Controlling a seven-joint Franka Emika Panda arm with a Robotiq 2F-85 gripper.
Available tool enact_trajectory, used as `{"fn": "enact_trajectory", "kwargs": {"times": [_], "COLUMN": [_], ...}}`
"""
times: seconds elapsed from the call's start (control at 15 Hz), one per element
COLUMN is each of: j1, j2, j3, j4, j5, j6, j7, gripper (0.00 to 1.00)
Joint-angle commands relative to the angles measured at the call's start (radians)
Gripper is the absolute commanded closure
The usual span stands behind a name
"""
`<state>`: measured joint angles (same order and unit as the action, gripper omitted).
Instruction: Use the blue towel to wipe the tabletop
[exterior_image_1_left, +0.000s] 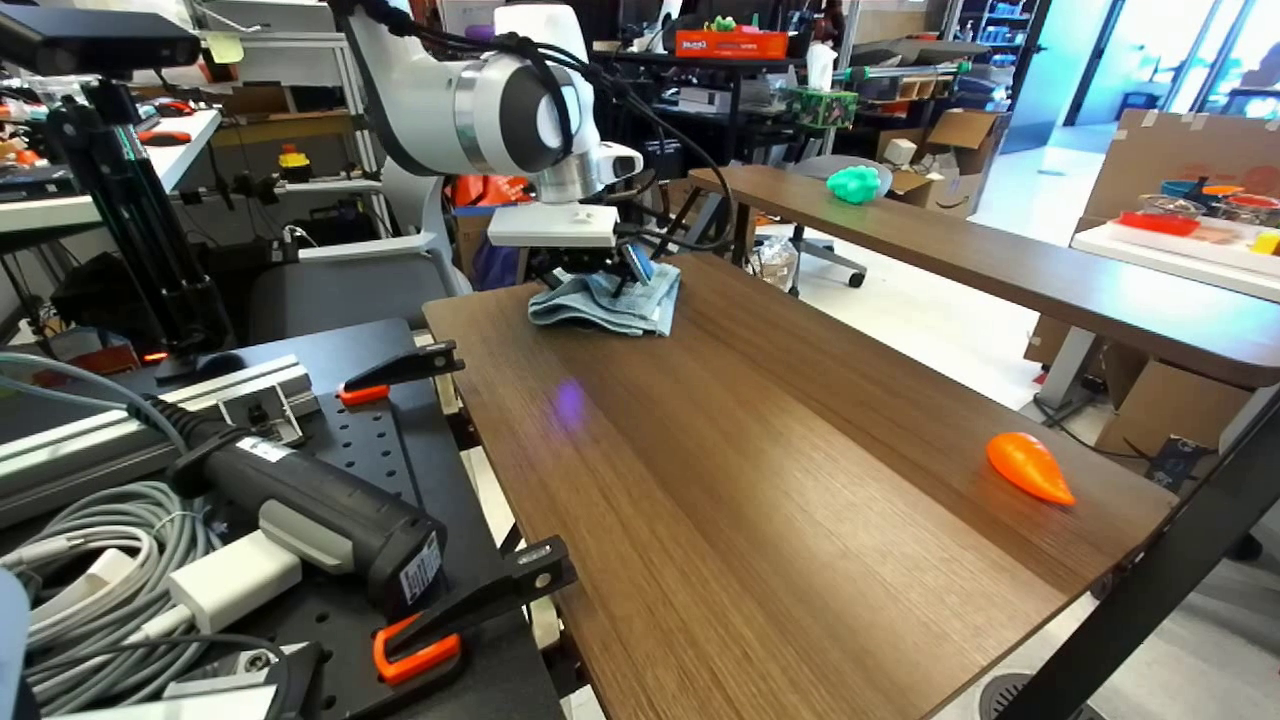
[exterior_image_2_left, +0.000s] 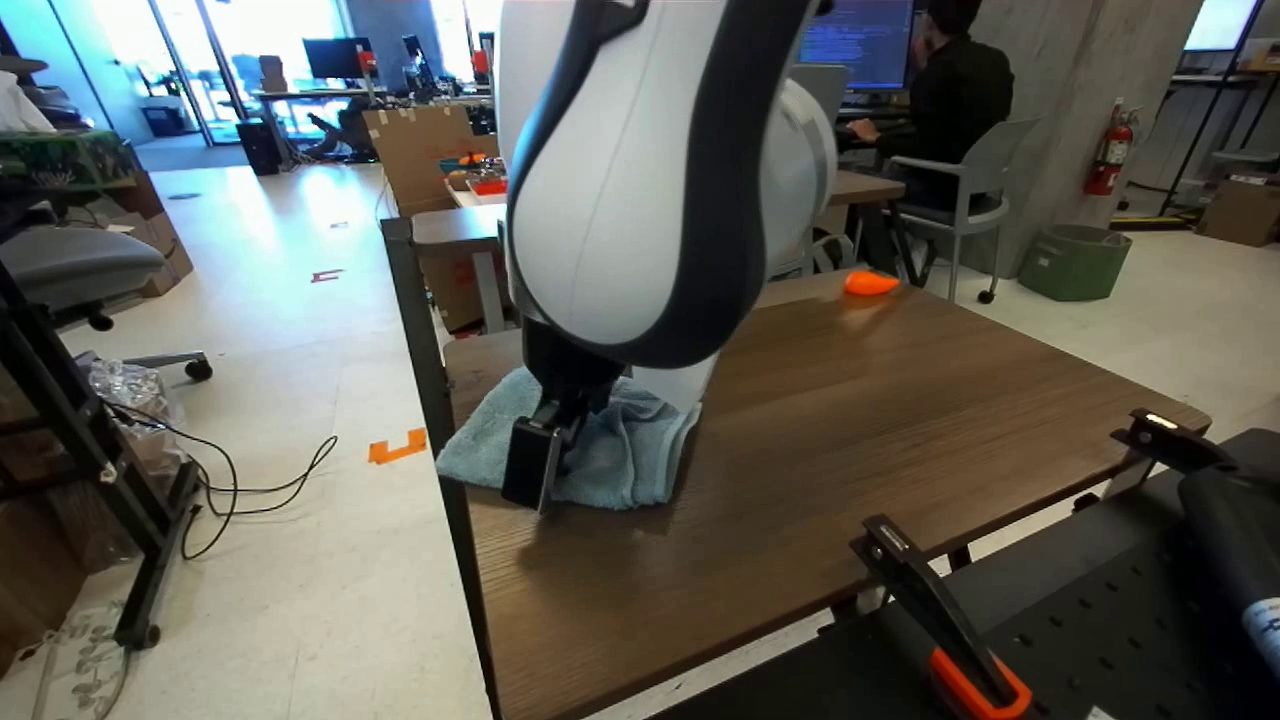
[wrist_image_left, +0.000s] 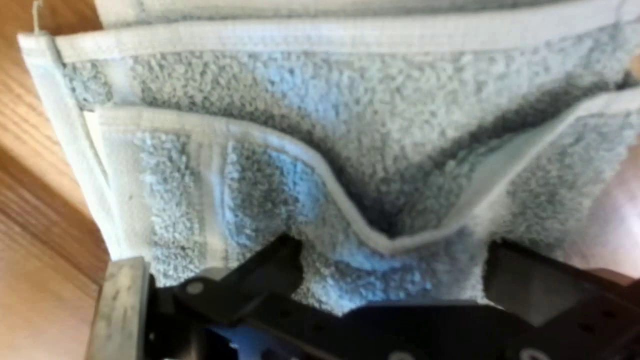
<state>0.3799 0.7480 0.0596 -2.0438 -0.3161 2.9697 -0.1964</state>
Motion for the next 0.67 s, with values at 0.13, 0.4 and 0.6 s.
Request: {"fn": "enact_trajectory", "kwargs": {"times": [0.13,0.4,0.6], "j1": [-0.192,-0.361,-0.463], "j2": [-0.225,-0.321,-0.311], "j3": [0.155,0.245,0.278], "j4": [-0.324,-0.419,-0.358], "j5": [-0.051,0.008,0.103], "j6": [-0.003,0.036,-0.03], "j7": [-0.212,-0.292,-0.274], "gripper": [0.0,0.0,0.0]}}
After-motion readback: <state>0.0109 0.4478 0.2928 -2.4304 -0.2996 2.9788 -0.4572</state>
